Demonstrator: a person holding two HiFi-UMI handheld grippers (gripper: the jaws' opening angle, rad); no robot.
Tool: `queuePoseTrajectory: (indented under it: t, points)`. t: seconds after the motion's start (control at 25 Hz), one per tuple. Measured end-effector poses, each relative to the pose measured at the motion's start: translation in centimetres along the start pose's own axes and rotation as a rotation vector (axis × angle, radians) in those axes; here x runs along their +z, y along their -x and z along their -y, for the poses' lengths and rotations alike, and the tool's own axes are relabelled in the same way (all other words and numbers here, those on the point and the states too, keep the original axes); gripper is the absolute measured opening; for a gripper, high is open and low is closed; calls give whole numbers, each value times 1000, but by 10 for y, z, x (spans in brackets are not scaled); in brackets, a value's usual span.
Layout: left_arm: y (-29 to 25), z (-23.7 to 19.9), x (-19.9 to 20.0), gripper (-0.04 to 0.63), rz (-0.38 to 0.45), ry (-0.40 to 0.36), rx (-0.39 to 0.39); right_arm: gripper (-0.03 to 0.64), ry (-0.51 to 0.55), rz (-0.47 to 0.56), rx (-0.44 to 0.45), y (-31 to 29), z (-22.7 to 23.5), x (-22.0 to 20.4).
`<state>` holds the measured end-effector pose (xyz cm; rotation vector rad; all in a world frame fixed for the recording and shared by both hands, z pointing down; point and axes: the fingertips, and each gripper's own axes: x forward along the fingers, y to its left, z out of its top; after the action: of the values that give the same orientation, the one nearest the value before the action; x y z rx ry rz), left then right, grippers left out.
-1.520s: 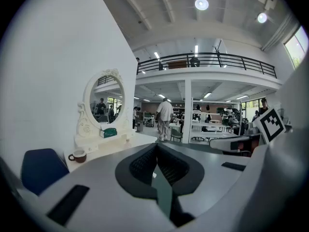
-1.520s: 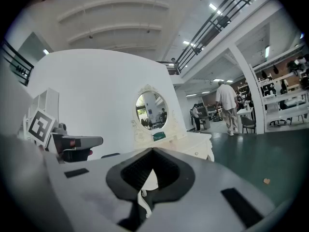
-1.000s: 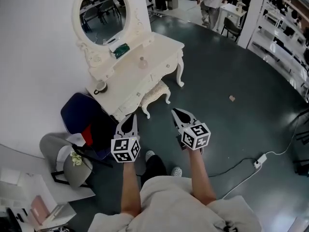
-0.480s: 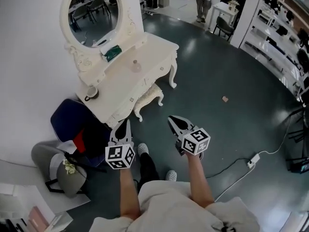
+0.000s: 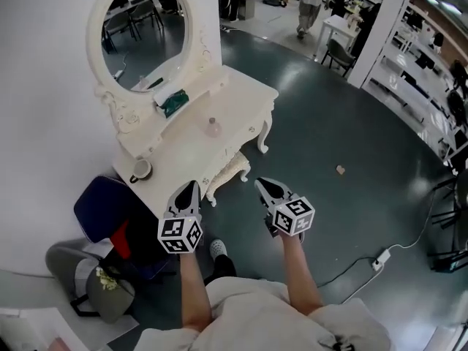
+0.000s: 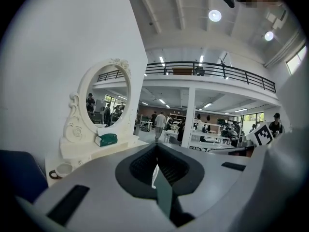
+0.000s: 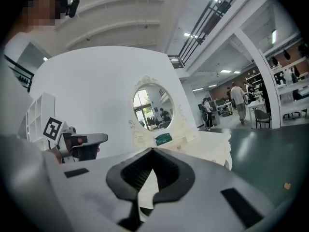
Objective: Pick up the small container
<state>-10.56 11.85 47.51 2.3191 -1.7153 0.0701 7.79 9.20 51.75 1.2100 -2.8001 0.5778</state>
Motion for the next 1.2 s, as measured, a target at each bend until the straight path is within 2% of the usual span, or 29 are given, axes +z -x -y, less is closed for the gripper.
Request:
queuePoseTrajectory:
  t: [0.2, 0.44, 0.64, 1.0, 1.2]
  points:
    - [-37, -41, 23, 28, -15, -27, -29, 17, 48, -13, -13, -60, 4, 17]
    - [-68, -76, 34, 28, -30, -30, -57, 17, 54, -9, -27, -107, 6, 29]
    - [-90, -98, 36, 28, -38, -42, -95, 17, 130, -42, -121, -137, 17, 28]
    - [-111, -119, 42, 28, -55, -45, -145, 17, 185, -60, -192, -160, 16, 31]
    - [-114, -119, 35, 28, -80, -53, -161, 17, 158, -47, -239, -160, 26, 28]
